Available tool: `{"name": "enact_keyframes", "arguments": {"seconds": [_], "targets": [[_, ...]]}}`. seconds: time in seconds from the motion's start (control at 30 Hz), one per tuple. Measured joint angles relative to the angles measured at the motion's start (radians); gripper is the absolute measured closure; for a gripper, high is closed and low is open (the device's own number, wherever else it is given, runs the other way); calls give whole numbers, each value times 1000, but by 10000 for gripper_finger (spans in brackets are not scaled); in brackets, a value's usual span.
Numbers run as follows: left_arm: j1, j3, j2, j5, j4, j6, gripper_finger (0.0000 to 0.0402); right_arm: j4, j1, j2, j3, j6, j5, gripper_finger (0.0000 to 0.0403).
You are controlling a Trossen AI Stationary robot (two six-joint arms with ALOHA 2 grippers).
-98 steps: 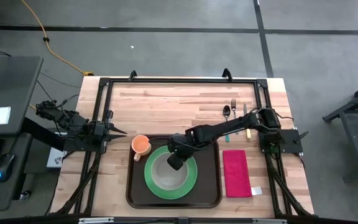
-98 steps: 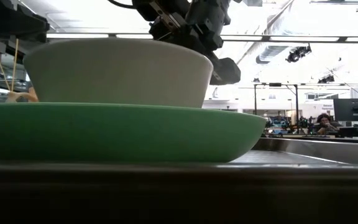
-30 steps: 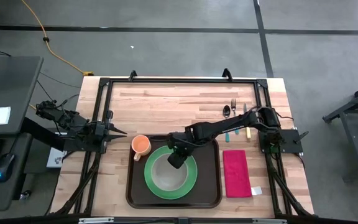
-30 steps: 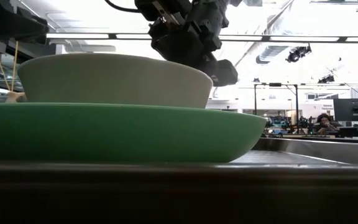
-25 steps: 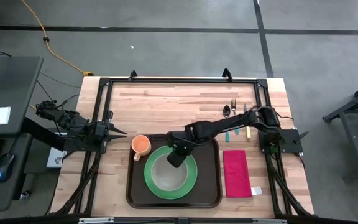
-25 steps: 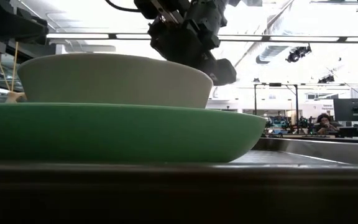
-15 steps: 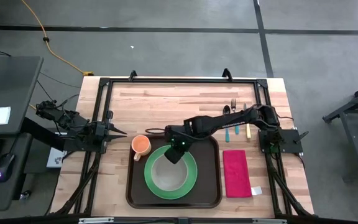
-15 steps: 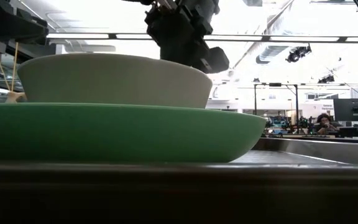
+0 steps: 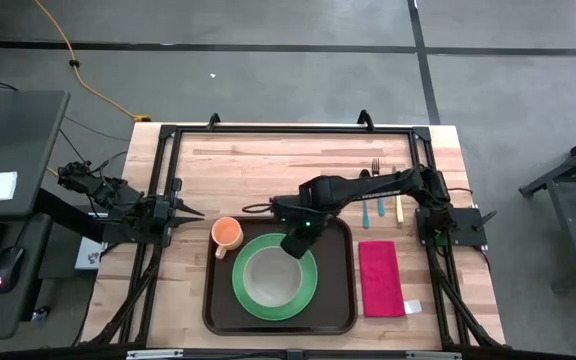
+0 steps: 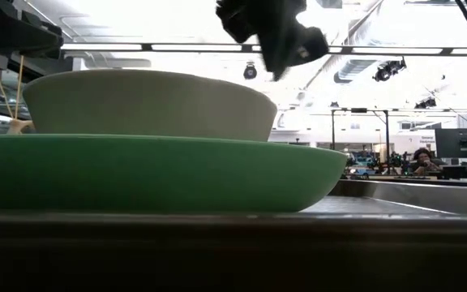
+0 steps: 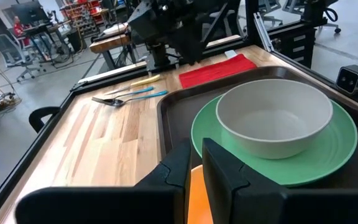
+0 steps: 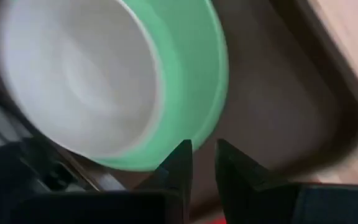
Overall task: Set up tray
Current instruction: Put the table napkin to the right of the green plate on the serving tray
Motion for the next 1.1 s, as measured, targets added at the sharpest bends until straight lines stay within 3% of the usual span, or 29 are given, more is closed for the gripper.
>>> {"name": "enact_keyframes", "arguments": {"seconds": [0.27, 0.47, 0.7, 0.93, 1.1], "targets": [[0, 0, 0, 0, 0, -13, 332, -260, 62, 0, 10, 77, 13, 350], [0, 0, 0, 5, 0, -22, 332, -264, 150, -21, -4, 195, 77, 350], [0, 0, 0, 7, 1, -40, 332, -266, 267, -111, -126, 459, 93, 350], [0, 0, 0, 8, 16, -47, 332, -62, 391, -240, -335, 738, 108, 349], [0, 0, 0, 8, 39, -48, 332, 130, 434, -291, -512, 849, 97, 349]]}}
